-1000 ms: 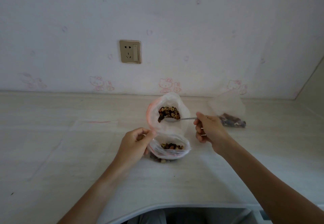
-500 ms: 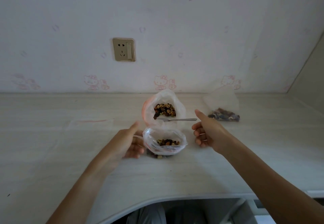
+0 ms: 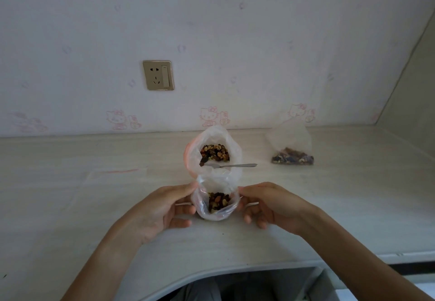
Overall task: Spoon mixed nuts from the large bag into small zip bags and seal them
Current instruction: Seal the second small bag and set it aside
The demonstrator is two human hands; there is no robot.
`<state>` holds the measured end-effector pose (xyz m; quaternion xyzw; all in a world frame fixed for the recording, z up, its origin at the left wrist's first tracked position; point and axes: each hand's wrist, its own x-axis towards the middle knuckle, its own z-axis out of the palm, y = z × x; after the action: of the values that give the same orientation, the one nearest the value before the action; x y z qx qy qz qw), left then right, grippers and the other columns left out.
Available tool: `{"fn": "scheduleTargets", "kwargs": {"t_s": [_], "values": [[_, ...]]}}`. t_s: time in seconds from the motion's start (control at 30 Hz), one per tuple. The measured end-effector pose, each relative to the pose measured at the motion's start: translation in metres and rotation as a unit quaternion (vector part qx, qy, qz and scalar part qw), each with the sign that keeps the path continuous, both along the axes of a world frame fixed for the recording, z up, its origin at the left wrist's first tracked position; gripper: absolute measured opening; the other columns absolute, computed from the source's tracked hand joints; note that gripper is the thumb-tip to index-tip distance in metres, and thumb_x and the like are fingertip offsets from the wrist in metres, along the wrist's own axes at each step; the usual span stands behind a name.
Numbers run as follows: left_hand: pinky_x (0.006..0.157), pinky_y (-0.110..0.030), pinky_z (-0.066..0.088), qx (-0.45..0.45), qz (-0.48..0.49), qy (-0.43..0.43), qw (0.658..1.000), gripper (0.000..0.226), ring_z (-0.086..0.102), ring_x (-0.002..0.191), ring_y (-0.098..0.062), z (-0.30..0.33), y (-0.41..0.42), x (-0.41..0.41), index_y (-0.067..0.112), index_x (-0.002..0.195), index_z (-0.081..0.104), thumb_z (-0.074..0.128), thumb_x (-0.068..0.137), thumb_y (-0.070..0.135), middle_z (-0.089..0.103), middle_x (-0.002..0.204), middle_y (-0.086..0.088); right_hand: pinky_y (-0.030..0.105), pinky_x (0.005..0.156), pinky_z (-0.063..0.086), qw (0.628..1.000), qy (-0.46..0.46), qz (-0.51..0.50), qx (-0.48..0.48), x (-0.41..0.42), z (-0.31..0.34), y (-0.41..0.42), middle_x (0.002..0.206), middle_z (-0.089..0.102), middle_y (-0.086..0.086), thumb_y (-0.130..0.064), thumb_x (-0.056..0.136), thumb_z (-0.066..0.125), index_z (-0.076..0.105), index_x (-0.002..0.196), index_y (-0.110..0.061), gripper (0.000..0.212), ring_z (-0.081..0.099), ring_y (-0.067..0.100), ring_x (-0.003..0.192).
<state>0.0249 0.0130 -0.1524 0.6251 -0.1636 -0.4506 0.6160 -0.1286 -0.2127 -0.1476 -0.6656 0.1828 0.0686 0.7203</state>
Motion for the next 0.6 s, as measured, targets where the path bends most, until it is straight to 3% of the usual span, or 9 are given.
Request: {"fn": "scheduleTargets", "kwargs": {"t_s": [0.1,0.2,0.3,0.37,0.43,0.53,0.6], "values": [[0.053,-0.026,0.057,-0.008,0.012,-0.012,1.000,0.038,0.061,0.059,-0.007,-0.002,-0.001,-0.003,0.011,0.098,0.082,0.084,0.076,0.043,0.064,0.076,-0.004,0.025,0.047,0.042,1.000,-0.022,0.007,0.010,0.003,-0.001,0.004,0.093,0.064,0.014,-0.031,0.095,0.070,0.066,0.111,0.012,0.046,0.062,0.018,0.068],[0.054,-0.025,0.058,-0.009,0.021,-0.028,0.999,0.046,0.057,0.056,-0.005,0.002,-0.003,-0.005,0.004,0.106,0.081,0.085,0.074,0.038,0.063,0.071,-0.003,0.026,0.047,0.043,0.998,-0.051,-0.023,-0.025,0.005,-0.001,0.008,0.085,0.068,0.011,-0.028,0.090,0.078,0.072,0.093,-0.002,0.027,0.063,0.018,0.068],[0.054,-0.026,0.057,0.019,0.060,-0.103,0.993,0.036,0.055,0.054,-0.007,0.011,-0.005,-0.008,0.010,0.095,0.084,0.090,0.068,0.034,0.060,0.064,-0.003,0.027,0.045,0.047,0.985,-0.064,-0.091,-0.129,0.008,0.004,0.012,0.080,0.073,0.013,-0.022,0.087,0.081,0.070,0.088,0.001,0.025,0.067,0.017,0.066],[0.054,-0.028,0.058,0.044,0.104,-0.184,0.977,0.017,0.056,0.052,-0.008,0.018,-0.008,-0.010,0.015,0.085,0.083,0.092,0.072,0.021,0.061,0.061,-0.003,0.030,0.043,0.051,0.963,-0.079,-0.134,-0.220,0.010,0.007,0.014,0.074,0.071,0.017,-0.012,0.089,0.074,0.063,0.081,0.001,0.019,0.069,0.018,0.059],[0.052,-0.028,0.058,0.080,0.144,-0.322,0.932,0.010,0.059,0.048,-0.007,0.023,-0.010,-0.010,0.017,0.074,0.080,0.088,0.077,0.012,0.066,0.057,0.002,0.031,0.041,0.050,0.935,-0.087,-0.164,-0.303,0.011,0.010,0.018,0.060,0.063,0.014,-0.004,0.087,0.064,0.054,0.073,-0.006,0.018,0.067,0.020,0.048],[0.050,-0.020,0.044,0.150,0.156,-0.558,0.801,0.017,0.062,0.051,-0.004,0.027,-0.014,-0.011,0.026,0.069,0.068,0.080,0.078,0.018,0.066,0.054,0.012,0.026,0.035,0.043,0.900,-0.093,-0.187,-0.383,0.013,0.008,0.022,0.052,0.052,0.005,-0.005,0.083,0.059,0.044,0.066,-0.013,0.024,0.065,0.030,0.043],[0.051,-0.021,0.038,0.198,0.134,-0.592,0.770,0.013,0.062,0.058,-0.006,0.027,-0.017,-0.014,0.030,0.076,0.062,0.071,0.084,0.027,0.065,0.060,0.012,0.026,0.036,0.044,0.914,-0.072,-0.181,-0.357,0.015,0.010,0.022,0.053,0.056,0.005,-0.008,0.089,0.056,0.048,0.073,-0.010,0.018,0.065,0.029,0.042]]}}
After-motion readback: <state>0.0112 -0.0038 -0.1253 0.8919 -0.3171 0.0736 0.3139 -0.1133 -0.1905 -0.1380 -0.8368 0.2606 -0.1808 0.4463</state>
